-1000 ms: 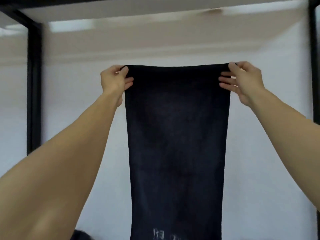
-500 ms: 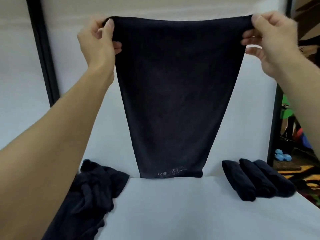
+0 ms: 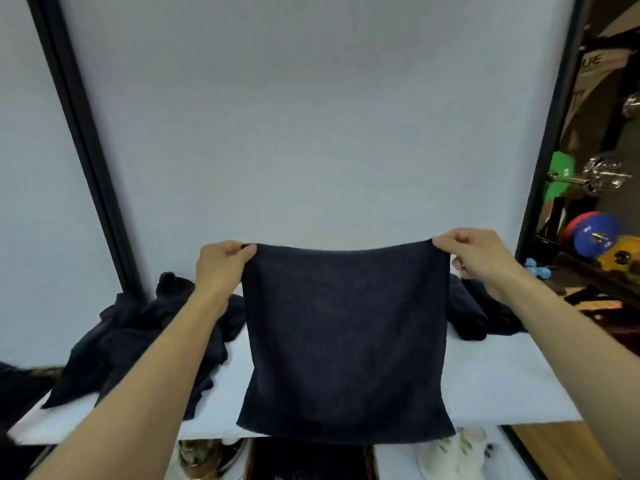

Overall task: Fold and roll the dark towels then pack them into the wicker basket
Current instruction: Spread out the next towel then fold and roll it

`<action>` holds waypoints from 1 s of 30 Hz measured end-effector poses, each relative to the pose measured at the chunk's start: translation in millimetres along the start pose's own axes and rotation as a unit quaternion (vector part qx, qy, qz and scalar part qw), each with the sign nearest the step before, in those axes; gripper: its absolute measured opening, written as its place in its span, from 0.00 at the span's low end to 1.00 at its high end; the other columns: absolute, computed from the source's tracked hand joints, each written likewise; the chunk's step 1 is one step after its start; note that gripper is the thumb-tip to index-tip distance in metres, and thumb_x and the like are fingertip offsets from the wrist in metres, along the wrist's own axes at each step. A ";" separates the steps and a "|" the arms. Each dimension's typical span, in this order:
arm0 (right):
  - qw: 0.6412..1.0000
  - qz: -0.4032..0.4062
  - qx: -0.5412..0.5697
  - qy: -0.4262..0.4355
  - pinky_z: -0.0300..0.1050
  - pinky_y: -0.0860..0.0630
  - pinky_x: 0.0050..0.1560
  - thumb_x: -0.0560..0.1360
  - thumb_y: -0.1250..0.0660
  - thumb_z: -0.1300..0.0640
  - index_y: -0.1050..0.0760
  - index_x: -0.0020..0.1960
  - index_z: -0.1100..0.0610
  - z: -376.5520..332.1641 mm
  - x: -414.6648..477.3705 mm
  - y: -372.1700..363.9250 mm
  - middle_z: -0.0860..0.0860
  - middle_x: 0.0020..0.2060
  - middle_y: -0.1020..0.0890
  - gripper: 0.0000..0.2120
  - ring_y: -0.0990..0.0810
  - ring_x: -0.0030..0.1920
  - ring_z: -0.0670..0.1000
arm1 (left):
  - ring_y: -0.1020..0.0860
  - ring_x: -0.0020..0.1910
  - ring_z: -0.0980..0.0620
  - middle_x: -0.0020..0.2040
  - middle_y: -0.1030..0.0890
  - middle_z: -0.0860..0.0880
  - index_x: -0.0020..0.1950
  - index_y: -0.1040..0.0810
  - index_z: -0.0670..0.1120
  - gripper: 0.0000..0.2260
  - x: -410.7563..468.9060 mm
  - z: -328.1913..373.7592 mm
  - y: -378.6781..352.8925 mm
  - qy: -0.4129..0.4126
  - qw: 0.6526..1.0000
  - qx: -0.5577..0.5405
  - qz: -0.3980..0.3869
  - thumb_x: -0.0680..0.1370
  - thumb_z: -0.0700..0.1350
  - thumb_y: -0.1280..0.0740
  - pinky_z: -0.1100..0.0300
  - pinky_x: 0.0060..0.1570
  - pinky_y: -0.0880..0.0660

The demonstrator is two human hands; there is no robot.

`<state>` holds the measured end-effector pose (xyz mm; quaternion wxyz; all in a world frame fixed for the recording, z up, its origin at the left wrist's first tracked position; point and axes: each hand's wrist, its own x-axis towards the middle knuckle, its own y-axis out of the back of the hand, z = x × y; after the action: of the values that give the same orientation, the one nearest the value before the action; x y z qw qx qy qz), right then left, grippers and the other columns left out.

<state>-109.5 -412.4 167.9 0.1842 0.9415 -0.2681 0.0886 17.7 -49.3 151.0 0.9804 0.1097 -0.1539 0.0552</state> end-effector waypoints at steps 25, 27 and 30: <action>0.986 -0.023 -0.100 -0.133 0.42 0.22 0.36 0.77 0.33 0.56 0.24 0.56 0.58 219.3 159.9 -141.4 0.51 0.42 0.19 0.10 0.19 0.36 0.49 | 0.24 0.50 0.50 0.46 0.21 0.51 0.48 0.20 0.46 0.12 110.8 -192.1 -130.3 0.170 0.959 0.226 -0.010 0.76 0.54 0.31 0.56 0.53 0.27; 0.983 -0.027 -0.118 -0.137 0.49 0.20 0.47 0.76 0.32 0.52 0.28 0.62 0.56 215.6 145.4 -135.1 0.51 0.46 0.19 0.16 0.18 0.43 0.52 | 0.25 0.53 0.50 0.50 0.21 0.51 0.51 0.20 0.45 0.14 97.5 -188.4 -118.5 0.178 0.956 0.229 -0.035 0.75 0.55 0.30 0.56 0.54 0.28; 0.973 -0.048 -0.179 -0.141 0.47 0.26 0.48 0.76 0.33 0.47 0.31 0.62 0.55 206.4 107.1 -120.5 0.51 0.51 0.21 0.19 0.21 0.50 0.53 | 0.24 0.50 0.50 0.49 0.21 0.50 0.47 0.20 0.42 0.15 65.5 -186.0 -96.2 0.184 0.956 0.221 -0.064 0.74 0.54 0.28 0.56 0.51 0.29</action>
<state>59.3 -449.3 -28.9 0.3139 0.9080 -0.2577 -0.1028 147.2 -94.6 -20.3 0.9444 0.3213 0.0528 0.0447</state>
